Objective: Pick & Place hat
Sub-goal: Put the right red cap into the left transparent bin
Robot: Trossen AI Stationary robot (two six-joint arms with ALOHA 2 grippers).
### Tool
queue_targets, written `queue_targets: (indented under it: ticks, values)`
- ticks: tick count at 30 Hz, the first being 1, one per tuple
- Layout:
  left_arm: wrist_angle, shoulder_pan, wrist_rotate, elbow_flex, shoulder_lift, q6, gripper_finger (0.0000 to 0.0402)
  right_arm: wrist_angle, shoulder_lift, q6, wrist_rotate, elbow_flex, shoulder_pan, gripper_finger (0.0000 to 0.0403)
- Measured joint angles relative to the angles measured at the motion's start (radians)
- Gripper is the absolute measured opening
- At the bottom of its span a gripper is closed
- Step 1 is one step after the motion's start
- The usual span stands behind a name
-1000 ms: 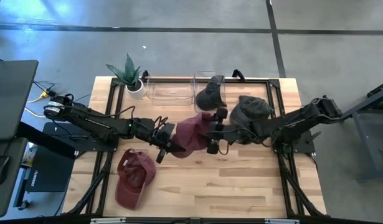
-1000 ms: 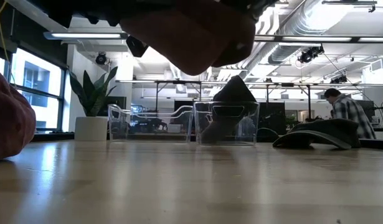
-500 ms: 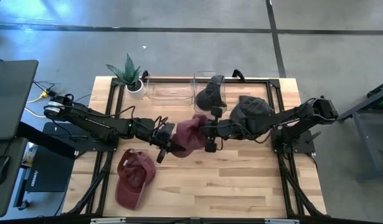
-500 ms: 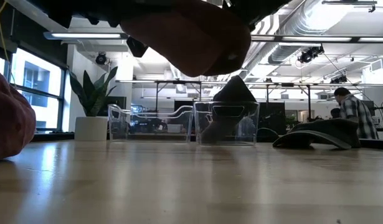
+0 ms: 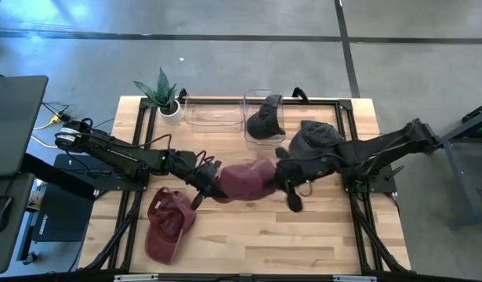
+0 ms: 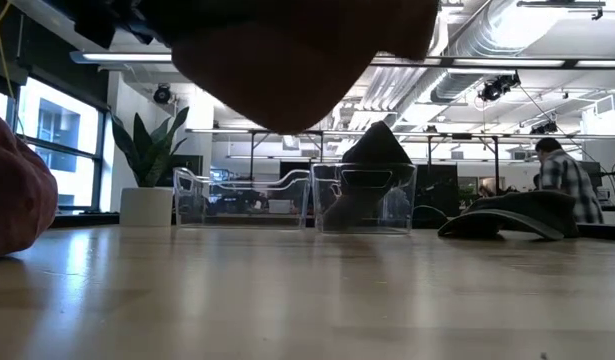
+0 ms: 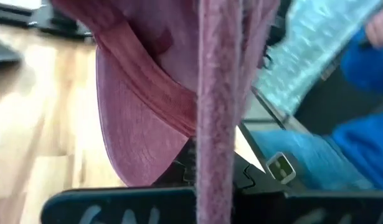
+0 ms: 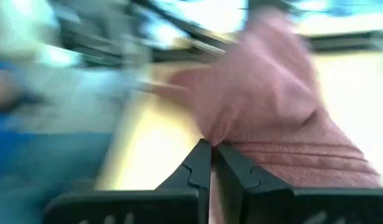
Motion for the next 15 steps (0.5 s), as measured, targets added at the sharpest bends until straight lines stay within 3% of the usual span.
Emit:
queue_targets:
  ticks: [3,7,10,15]
  values:
    - [0.008,-0.009,-0.001,0.003,-0.001,0.069,0.0002,0.069,-0.001,0.004,-0.145,0.016,0.001,0.0007]
    - [-0.002,-0.028,-0.035,0.002,-0.002,0.158,0.0002,0.108,0.001,-0.012,-0.129,0.01,-0.001,0.002]
    - [-0.017,-0.046,-0.063,0.0,0.0,0.188,0.0002,0.128,-0.001,-0.036,-0.17,0.01,0.001,0.0056]
    - [-0.011,-0.047,-0.081,0.0,0.0,0.195,0.0002,0.16,-0.005,-0.061,-0.215,0.057,0.008,0.015]
